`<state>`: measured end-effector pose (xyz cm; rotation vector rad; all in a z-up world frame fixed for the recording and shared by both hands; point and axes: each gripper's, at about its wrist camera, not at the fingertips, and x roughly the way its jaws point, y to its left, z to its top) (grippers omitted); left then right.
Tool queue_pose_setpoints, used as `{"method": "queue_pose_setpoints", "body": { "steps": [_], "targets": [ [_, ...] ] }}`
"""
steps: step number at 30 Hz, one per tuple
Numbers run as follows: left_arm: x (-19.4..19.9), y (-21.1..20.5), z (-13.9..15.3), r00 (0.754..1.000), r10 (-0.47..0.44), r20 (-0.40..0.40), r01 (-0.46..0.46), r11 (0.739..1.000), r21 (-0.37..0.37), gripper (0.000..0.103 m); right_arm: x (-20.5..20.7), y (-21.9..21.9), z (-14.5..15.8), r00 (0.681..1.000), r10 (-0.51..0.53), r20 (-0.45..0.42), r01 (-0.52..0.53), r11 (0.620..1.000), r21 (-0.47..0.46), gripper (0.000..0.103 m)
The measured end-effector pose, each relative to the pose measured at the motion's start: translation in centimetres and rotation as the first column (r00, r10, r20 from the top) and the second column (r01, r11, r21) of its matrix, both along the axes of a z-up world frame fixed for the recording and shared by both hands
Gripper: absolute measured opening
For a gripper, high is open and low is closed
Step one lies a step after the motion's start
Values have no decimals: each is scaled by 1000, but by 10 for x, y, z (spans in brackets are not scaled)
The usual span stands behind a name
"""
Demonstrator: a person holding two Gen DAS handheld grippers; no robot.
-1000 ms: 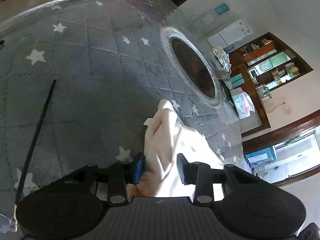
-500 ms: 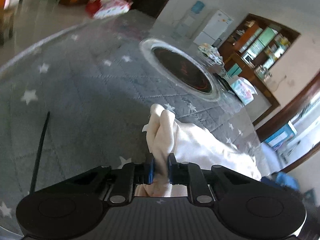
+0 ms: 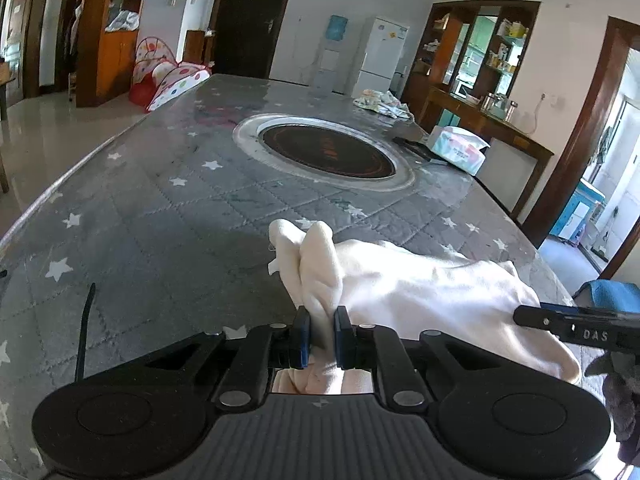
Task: Fold clothes
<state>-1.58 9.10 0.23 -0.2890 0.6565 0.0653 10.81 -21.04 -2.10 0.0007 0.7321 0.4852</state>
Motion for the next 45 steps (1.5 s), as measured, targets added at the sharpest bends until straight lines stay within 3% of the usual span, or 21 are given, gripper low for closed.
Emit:
{"method": "queue_pose_setpoints", "body": {
  "steps": [9, 10, 12, 13, 23, 31, 45],
  "targets": [
    [2, 7, 6, 1000, -9, 14, 9, 999, -43, 12, 16, -5, -5, 999, -46, -30, 48, 997, 56, 53],
    [2, 6, 9, 1000, -13, 20, 14, 999, -40, 12, 17, -4, -5, 999, -38, -39, 41, 997, 71, 39],
    [3, 4, 14, 999, -22, 33, 24, 999, -36, 11, 20, -2, -5, 998, -22, -57, 28, 995, 100, 20],
    [5, 3, 18, 999, -27, 39, 29, 999, -35, 11, 20, -1, -3, 998, -24, -57, 30, 994, 106, 16],
    [27, -11, 51, 992, -81, 97, 86, 996, -39, 11, 5, 1, 56, 993, -6, 117, -5, 996, 92, 13],
    [48, -34, 66, 987, -118, 113, 122, 992, -25, 10, 10, -14, 94, 976, -40, 213, 31, 998, 47, 13],
    [80, -71, 83, 980, -162, 119, 161, 987, 18, 10, 17, -38, 114, 958, -83, 275, 83, 996, 14, 13]
  ]
}}
